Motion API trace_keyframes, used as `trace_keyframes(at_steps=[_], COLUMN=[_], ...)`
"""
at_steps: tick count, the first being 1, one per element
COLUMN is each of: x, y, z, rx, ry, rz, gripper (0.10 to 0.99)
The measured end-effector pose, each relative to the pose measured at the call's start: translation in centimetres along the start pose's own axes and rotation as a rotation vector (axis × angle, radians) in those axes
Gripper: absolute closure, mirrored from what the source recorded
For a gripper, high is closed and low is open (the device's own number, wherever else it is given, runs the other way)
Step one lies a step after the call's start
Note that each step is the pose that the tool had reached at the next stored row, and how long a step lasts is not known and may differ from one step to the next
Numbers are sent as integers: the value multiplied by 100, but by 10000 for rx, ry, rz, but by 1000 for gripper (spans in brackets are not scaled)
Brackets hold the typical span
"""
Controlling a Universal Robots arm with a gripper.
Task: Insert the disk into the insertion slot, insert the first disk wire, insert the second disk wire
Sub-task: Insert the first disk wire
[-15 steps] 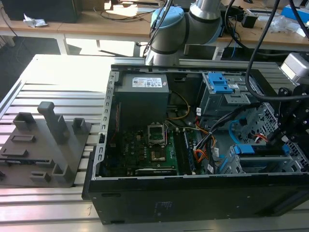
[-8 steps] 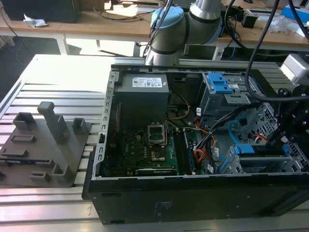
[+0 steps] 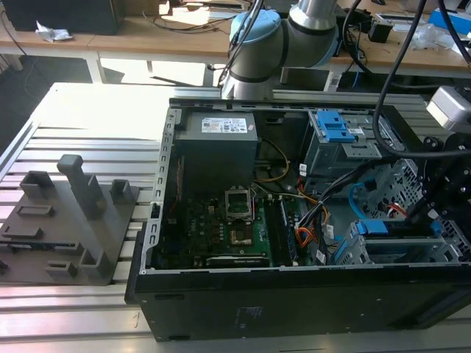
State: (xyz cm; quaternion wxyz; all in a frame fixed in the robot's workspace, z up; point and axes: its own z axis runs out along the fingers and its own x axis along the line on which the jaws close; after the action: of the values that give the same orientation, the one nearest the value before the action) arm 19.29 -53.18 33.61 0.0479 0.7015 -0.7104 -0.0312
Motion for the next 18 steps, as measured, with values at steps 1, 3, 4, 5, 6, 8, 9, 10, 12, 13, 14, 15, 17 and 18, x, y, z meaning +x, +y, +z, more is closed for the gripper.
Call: trace_keyframes(at_steps=[1, 3, 4, 5, 6, 8, 9, 10, 12, 13, 14, 15, 17, 18], x=[-1, -1, -1, -1, -2, -1, -1, 0, 1, 1, 1, -6, -34, -42], y=[-3, -3, -3, -2, -2, -2, -2, -2, 5, 10, 19, 27, 50, 56], z=[19, 24, 24, 24, 30, 32, 26, 21, -44, -83, -159, -236, -437, -490], rx=[-3, -4, -3, -4, -9, -5, -4, -4, -4, -4, -4, -5, -4, -4], ry=[4, -3, -3, -2, -18, -17, -4, -3, -3, -4, -5, -5, -4, -4], rz=[-1, -1, -1, 0, -1, 0, 1, 0, 0, 0, 0, -1, 0, 0], gripper=[918, 918, 918, 918, 918, 906, 843, 843, 843, 843, 843, 843, 980, 980])
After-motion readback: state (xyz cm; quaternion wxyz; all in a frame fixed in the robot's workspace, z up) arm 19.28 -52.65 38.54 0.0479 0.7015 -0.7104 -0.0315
